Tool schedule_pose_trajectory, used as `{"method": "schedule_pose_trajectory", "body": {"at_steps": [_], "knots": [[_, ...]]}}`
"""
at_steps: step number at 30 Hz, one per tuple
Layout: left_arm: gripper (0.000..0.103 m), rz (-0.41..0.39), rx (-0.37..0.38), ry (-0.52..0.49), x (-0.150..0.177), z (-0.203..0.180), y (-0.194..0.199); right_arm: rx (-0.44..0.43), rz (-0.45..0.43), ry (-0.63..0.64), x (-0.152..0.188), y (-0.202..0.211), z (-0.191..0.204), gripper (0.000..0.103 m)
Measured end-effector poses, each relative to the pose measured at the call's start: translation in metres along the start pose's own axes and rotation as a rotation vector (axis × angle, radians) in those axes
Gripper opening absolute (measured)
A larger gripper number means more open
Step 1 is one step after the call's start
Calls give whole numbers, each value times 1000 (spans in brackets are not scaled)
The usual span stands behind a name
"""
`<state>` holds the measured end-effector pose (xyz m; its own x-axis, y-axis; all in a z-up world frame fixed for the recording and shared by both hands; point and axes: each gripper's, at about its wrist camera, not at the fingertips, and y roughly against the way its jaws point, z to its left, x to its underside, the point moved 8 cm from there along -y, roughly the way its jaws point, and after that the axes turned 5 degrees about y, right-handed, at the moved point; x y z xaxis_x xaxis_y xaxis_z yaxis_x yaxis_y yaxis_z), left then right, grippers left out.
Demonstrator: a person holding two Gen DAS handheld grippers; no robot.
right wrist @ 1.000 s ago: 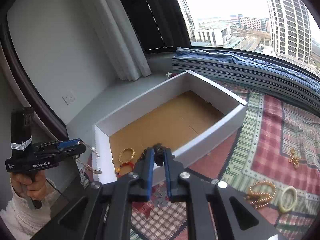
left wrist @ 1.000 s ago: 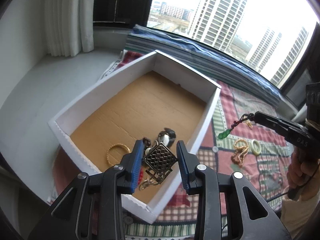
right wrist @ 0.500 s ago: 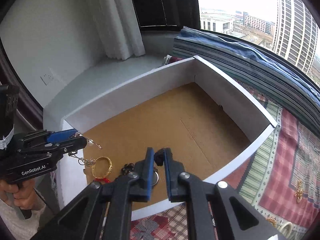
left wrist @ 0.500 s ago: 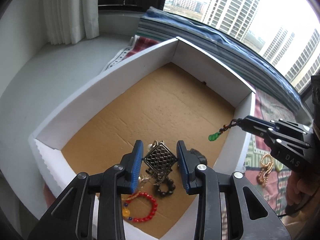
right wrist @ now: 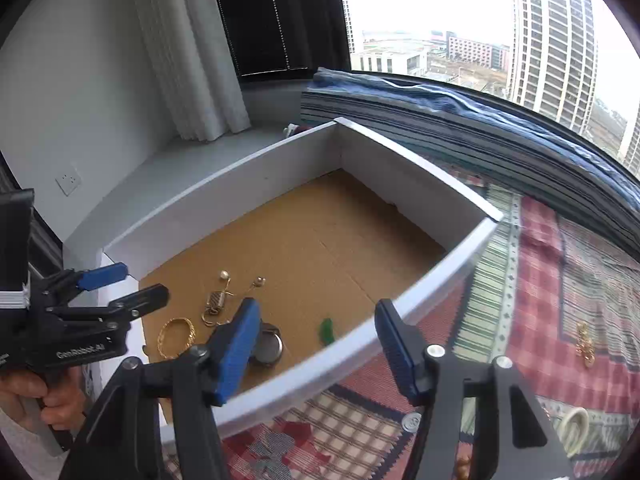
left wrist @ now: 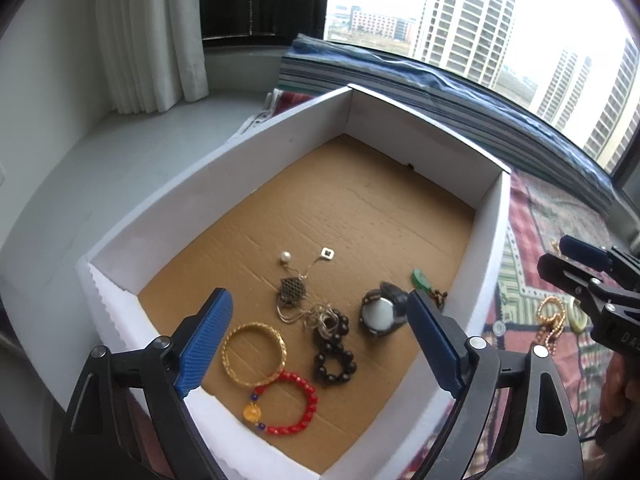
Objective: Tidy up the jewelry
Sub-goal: 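Withdraw both tools from the box back over the quilt, then move the left tool to the amber bead strand and close on it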
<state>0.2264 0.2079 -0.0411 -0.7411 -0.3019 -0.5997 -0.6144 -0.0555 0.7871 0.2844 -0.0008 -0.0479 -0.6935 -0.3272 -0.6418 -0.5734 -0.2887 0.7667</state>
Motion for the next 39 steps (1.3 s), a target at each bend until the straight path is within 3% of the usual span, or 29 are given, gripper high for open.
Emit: {"method": "schedule_pose_trajectory", "body": {"at_steps": [8,14,16,25,30,39], "knots": [[95,-5,95,-105,69,-62,42,110,41,-57,101,57,-34,67],[95,42,175,-150,122,-113,49,198,67,-78,170,93,-62,71],[95,58,183,-178,140,-131,48,231,70,-96,192,104,-72,76],[95,127,191,-222,191,-170,38,342,81,-228,288,146,-115,76],[95,152,177,-264,199,-182,30,378,107,-298,320,144,-135,76],[95,173,159,-335,204,-199,23,329,92,-325,327,139,-133,76]]}}
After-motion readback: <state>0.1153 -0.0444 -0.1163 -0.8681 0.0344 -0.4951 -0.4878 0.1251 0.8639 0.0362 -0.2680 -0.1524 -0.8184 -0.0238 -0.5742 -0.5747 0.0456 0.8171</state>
